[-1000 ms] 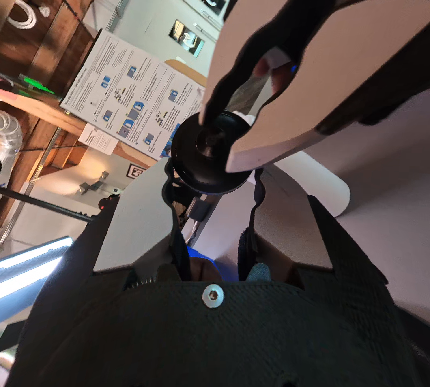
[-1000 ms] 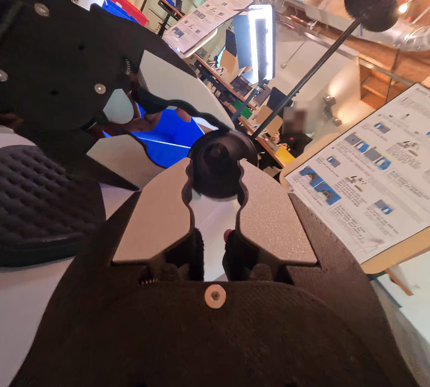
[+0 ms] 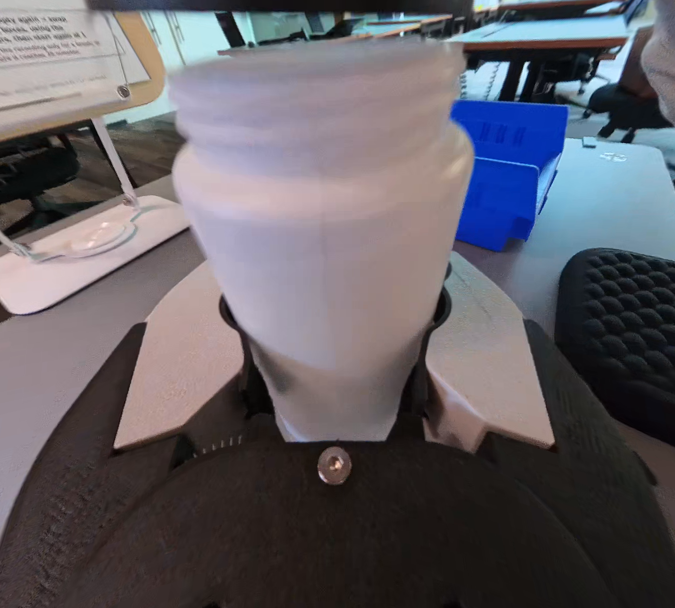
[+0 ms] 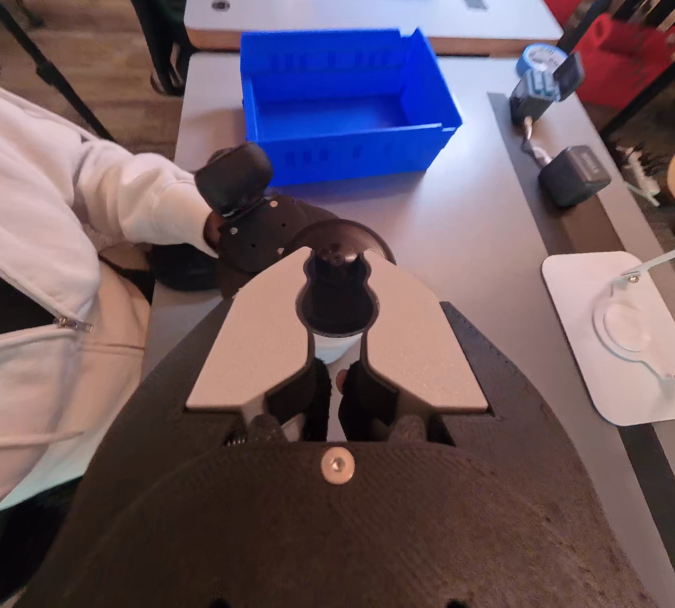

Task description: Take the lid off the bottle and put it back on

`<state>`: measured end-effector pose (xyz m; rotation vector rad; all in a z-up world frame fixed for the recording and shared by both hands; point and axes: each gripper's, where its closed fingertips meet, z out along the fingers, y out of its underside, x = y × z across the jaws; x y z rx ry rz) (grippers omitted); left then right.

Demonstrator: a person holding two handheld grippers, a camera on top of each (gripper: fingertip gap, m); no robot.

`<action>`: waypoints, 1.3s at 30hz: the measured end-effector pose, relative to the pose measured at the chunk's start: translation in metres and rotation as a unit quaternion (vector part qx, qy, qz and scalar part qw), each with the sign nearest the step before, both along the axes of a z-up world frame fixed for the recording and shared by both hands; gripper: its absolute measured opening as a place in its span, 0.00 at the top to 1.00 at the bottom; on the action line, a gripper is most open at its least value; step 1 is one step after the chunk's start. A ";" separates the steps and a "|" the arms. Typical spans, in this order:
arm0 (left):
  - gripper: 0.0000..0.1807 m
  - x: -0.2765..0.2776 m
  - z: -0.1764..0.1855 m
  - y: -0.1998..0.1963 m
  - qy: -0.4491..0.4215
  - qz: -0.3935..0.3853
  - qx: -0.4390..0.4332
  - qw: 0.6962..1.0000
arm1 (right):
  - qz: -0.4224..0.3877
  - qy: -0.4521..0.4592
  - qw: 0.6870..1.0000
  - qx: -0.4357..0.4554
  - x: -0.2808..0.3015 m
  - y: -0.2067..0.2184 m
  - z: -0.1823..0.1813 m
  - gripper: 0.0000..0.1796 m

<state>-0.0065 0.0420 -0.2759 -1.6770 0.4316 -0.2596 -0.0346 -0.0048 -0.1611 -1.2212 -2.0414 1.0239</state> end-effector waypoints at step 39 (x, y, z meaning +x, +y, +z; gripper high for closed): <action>0.43 0.012 -0.001 -0.005 -0.054 -0.060 0.046 0.996 | 0.074 0.019 0.997 0.009 0.009 -0.007 -0.012 0.44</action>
